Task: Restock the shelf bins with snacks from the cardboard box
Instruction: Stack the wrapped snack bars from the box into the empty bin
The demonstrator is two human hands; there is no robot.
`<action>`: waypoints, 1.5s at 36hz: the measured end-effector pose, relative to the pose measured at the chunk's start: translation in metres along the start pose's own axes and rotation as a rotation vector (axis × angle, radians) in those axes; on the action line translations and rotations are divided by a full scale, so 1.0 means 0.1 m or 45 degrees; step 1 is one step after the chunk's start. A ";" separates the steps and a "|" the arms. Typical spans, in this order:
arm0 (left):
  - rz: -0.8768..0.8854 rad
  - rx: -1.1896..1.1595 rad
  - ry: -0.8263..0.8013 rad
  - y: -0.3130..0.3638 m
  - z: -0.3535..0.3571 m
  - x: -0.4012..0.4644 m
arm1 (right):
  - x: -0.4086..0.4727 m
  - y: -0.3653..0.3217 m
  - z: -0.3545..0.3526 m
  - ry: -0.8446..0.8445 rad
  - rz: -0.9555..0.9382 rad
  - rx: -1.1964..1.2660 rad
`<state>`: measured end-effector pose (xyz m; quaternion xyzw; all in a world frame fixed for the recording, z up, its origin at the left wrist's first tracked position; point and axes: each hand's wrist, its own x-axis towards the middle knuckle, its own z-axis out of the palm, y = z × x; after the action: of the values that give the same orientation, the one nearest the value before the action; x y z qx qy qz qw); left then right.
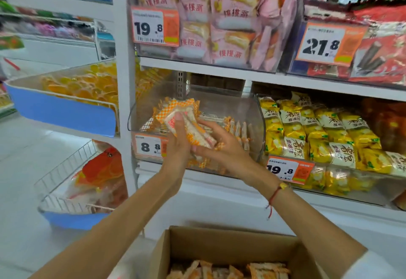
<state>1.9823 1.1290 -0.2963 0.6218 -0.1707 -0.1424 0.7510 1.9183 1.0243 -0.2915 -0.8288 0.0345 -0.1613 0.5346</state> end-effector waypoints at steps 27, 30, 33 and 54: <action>0.577 1.298 0.340 -0.38 -1.20 0.83 | 1.87 0.60 0.26 -0.152 -0.144 -1.188; 0.581 1.292 0.345 -0.40 -1.20 0.84 | 1.84 0.65 0.27 -0.177 -0.127 -1.238; 0.578 1.275 0.351 -0.42 -1.19 0.85 | 1.83 0.62 0.26 -0.226 -0.126 -1.240; 0.493 1.204 0.311 -0.33 -1.14 0.79 | 1.87 0.42 0.23 -0.373 -0.164 -1.293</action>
<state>2.1031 1.1898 -0.3415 0.8620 -0.2391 0.1650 0.4154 2.1067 0.9838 -0.2951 -0.9976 -0.0176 -0.0392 0.0542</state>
